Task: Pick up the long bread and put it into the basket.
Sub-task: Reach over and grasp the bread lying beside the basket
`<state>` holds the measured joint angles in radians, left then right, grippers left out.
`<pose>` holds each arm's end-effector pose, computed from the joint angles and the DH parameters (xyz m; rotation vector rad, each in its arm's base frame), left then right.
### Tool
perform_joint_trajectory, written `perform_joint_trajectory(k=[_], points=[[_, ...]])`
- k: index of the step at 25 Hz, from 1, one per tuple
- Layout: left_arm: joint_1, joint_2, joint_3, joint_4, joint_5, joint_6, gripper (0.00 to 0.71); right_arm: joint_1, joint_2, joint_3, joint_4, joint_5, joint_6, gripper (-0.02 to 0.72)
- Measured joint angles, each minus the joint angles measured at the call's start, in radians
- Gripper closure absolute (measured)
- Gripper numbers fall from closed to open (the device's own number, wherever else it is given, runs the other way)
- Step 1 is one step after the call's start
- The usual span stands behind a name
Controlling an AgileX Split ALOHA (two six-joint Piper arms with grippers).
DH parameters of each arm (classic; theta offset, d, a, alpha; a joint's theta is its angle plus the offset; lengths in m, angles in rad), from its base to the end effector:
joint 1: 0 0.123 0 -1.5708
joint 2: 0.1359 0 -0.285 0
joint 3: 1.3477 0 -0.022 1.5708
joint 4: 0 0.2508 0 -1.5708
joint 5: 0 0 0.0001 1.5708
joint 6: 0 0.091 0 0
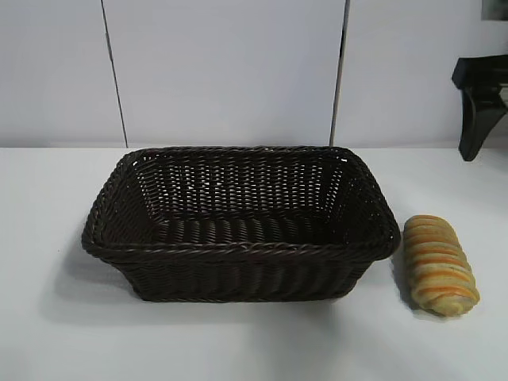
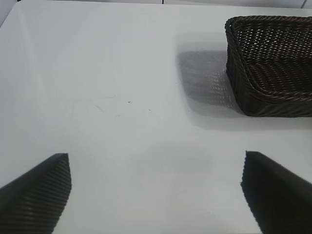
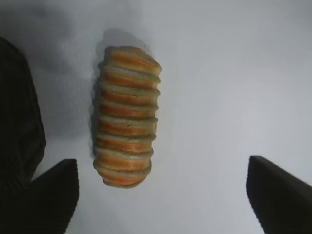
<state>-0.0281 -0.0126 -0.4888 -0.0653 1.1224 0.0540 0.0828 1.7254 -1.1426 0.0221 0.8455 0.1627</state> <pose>-0.0084 -0.0051 0.2693 0.0919 2.1014 -0.0634 0.3321 0.0291 0.2075 0.1350 2.9120 0.0675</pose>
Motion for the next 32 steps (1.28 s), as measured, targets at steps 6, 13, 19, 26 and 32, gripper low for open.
perform_joint_trajectory(k=[6,13,19,26,32], points=[[0.0,0.0,0.0,0.0,0.0,0.0,0.023,0.0,0.046,0.108,0.05,-0.135,-0.017,0.041],[0.0,0.0,0.0,0.0,0.0,0.0,0.023,0.0,0.048,0.182,0.073,-0.251,-0.023,0.115],[0.0,0.0,0.0,0.0,0.0,0.0,0.023,0.0,0.049,0.203,0.075,-0.299,-0.022,0.227],[0.0,0.0,0.0,0.0,0.0,0.0,0.023,0.0,0.111,0.203,0.108,-0.325,-0.016,0.353],[0.0,0.0,0.0,0.0,0.0,0.0,0.023,0.0,0.141,0.2,0.125,-0.345,-0.015,0.575]])
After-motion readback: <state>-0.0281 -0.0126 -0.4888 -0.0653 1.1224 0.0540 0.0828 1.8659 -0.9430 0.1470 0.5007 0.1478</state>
